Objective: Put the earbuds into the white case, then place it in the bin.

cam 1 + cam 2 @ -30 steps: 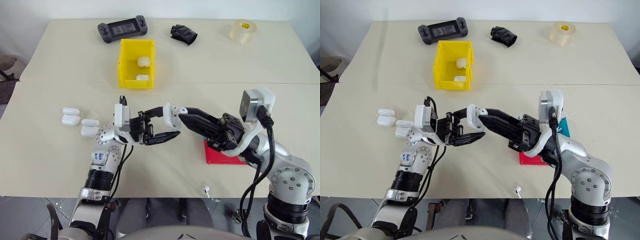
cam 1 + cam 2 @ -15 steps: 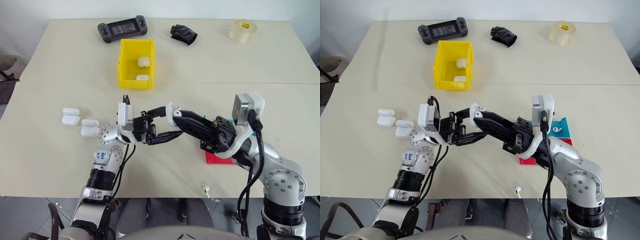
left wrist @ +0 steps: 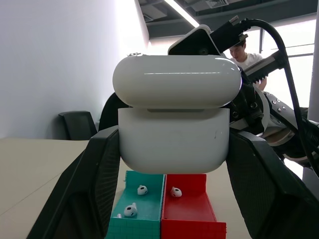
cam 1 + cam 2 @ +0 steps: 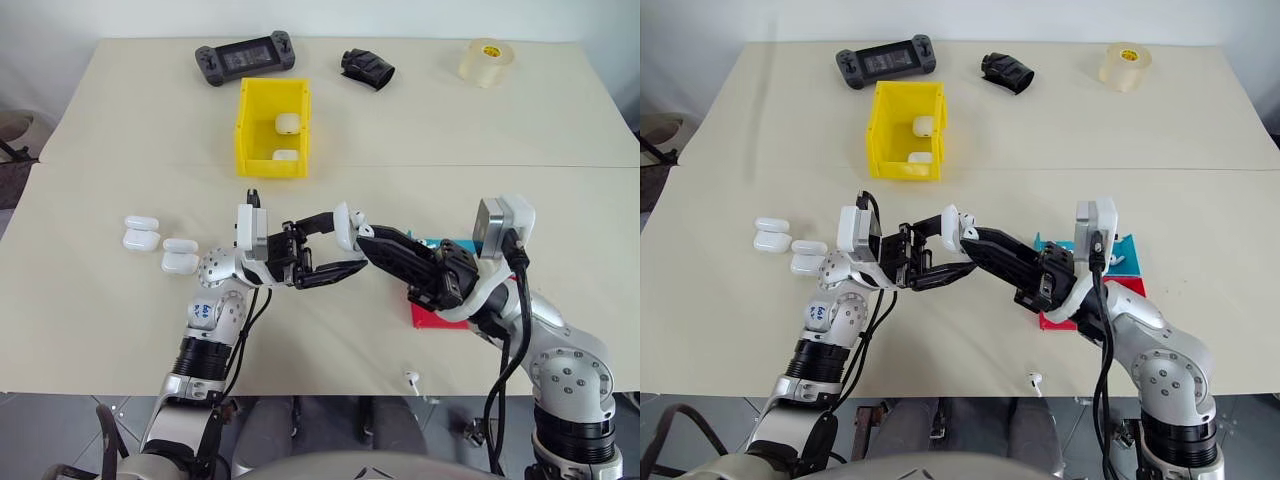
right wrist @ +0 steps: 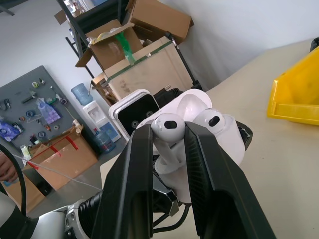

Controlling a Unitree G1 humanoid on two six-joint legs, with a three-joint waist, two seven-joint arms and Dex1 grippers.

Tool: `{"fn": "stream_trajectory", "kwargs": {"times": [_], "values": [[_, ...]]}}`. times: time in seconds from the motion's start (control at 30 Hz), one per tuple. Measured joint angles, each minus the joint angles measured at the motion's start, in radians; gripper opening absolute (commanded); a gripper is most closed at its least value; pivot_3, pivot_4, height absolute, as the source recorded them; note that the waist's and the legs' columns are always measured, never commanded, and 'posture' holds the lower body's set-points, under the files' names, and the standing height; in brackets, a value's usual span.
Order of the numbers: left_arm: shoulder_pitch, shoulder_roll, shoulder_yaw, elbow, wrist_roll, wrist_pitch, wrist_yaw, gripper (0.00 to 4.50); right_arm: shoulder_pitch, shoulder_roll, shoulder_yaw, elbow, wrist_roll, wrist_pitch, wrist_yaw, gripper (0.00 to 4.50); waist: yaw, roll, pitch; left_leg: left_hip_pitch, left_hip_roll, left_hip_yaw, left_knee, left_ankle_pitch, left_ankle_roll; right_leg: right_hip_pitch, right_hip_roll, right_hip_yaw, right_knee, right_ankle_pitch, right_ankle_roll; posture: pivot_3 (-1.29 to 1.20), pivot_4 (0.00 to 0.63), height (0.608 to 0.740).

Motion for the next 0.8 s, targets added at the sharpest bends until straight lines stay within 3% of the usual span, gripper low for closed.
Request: {"fn": "stream_trajectory", "kwargs": {"times": [0.47, 0.8], "values": [[0.000, 0.002, 0.002, 0.003, 0.004, 0.013, 0.007, 2.93, 0.006, -0.016, 0.028, 0.008, -0.062, -0.049, 0.019, 0.54, 0.000, 0.000, 0.000, 0.000, 0.000, 0.000, 0.000, 0.000, 0.000, 0.000, 0.000, 0.000, 0.000, 0.000, 0.000, 0.00, 0.150, 0.740], [-0.021, -0.015, 0.035, 0.001, -0.005, 0.014, 0.014, 2.93, 0.027, -0.049, 0.041, 0.042, -0.078, -0.020, 0.015, 3.86, 0.001, 0.000, 0.000, 0.000, 0.000, 0.000, 0.000, 0.000, 0.000, 0.000, 0.000, 0.000, 0.000, 0.000, 0.000, 0.00, 0.150, 0.740]]}}
